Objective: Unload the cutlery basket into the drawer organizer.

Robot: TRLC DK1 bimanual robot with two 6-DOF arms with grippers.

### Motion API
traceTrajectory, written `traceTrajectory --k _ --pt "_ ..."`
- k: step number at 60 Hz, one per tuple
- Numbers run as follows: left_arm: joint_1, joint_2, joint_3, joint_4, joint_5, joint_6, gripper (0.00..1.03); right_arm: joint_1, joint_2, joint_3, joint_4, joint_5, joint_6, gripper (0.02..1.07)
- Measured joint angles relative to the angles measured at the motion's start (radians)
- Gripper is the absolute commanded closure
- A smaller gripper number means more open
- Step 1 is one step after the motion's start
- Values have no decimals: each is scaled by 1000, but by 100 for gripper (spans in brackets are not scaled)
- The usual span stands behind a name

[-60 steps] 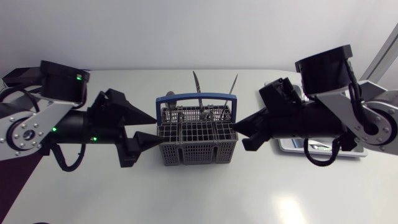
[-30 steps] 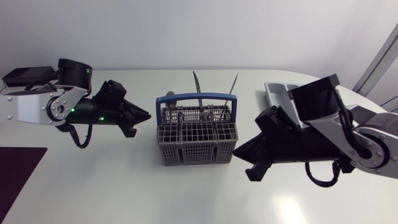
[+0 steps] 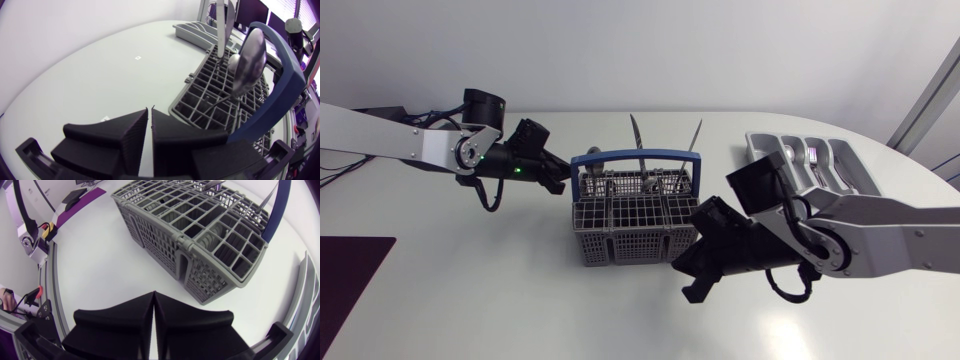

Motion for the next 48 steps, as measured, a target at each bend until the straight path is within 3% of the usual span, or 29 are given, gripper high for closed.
traceTrajectory --k 22,42,48 --pt "-43 -93 -147 5 11 35 80 -107 90 120 17 52 0 101" --pt "-188 -324 -335 -44 18 87 80 -192 204 248 19 69 -1 101" --pt "-163 -356 -332 -43 22 91 80 -191 160 241 9 61 -2 101"
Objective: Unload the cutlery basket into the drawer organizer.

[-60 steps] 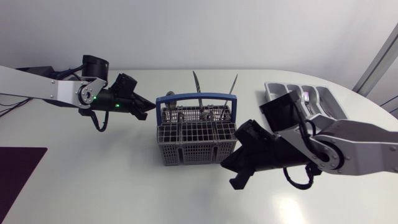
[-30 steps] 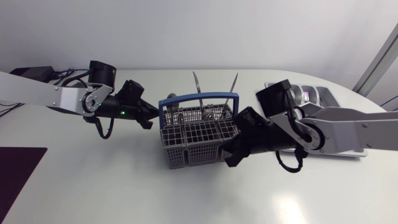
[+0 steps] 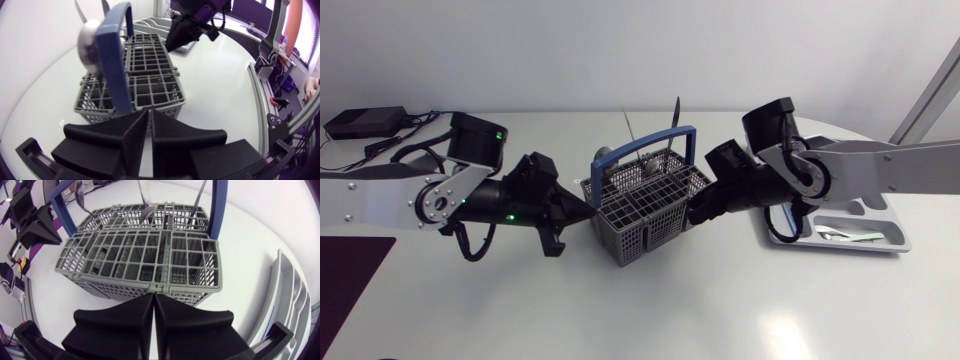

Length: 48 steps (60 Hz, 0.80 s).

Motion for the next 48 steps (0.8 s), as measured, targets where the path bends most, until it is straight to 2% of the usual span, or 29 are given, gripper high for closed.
traceTrajectory --k 10,17,26,35,48 --pt "125 112 93 35 -1 0 80 -23 -108 -37 -22 -11 -23 101" --pt "160 235 179 95 -16 -10 80 -53 -113 -40 -22 -11 -34 101" --pt "167 377 283 199 -46 -69 80 -77 -71 -40 -22 -11 -44 101" --pt "167 455 364 208 -47 -95 80 -77 -29 -39 -21 -7 -44 101" --pt "128 464 365 194 -12 -90 80 -79 54 14 10 24 -38 101"
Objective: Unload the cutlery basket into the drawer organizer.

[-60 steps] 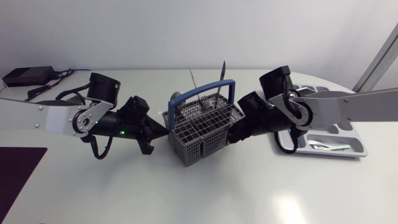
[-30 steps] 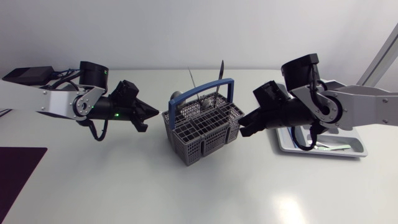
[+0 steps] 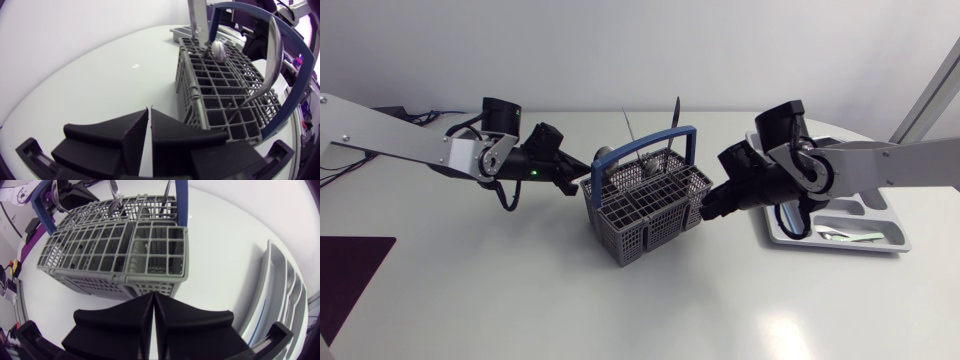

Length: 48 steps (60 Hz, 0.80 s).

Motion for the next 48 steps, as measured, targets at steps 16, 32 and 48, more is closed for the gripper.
traceTrajectory --k 16,32,48 --pt "-78 -95 -120 -58 19 42 82 -1 55 82 5 48 40 101" --pt "-179 -265 -291 -110 15 68 82 19 113 208 5 63 71 101" --pt "-266 -385 -348 -141 0 68 82 72 114 260 -4 71 92 101"
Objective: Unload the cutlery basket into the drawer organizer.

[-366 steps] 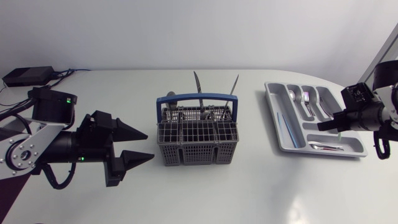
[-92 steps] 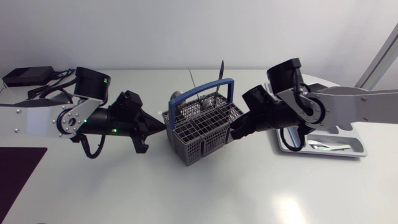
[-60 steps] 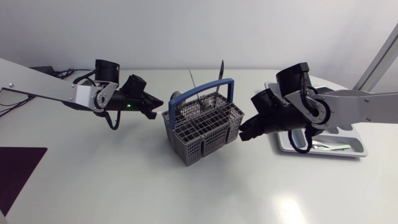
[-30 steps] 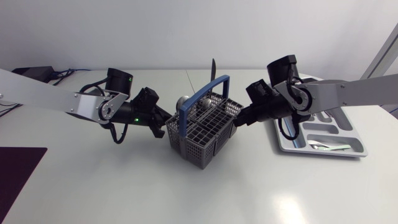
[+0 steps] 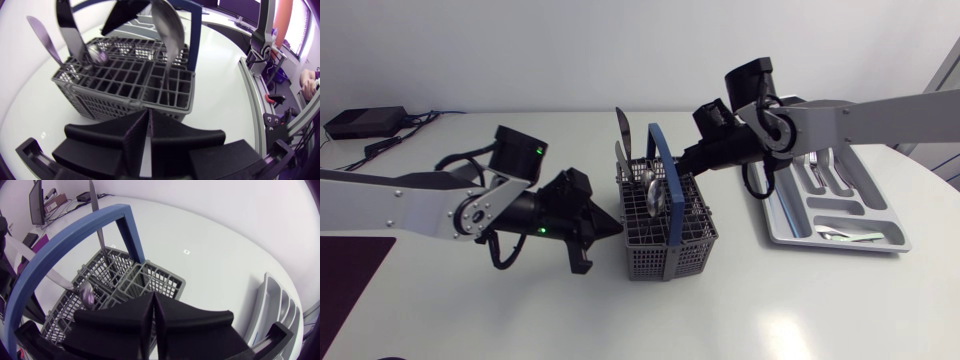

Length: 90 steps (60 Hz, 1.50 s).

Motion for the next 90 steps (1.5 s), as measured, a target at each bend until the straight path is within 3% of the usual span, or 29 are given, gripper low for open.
traceTrajectory --k 5,8,9,12,20,32,52,76,90 --pt "76 -44 5 -1 4 4 82 -24 -91 -69 -29 -11 0 101" --pt "137 -46 23 -2 5 7 82 -42 -159 -114 -53 -30 -1 101" --pt "192 -28 55 -1 6 8 82 -56 -236 -160 -79 -45 -2 101" --pt "237 2 92 1 7 7 82 -66 -306 -197 -108 -56 -8 101" --pt "290 127 196 70 7 -16 82 -67 -467 -283 -183 -103 -12 101" --pt "289 331 362 101 7 -84 82 -23 -584 -381 -255 -142 -20 101" --pt "255 521 602 134 18 -175 82 44 -619 -466 -313 -187 -53 101" --pt "178 573 638 84 131 -200 82 60 -691 -505 -384 -215 -92 101" --pt "171 572 657 -42 167 -129 83 49 -572 -525 -282 -212 -116 101"
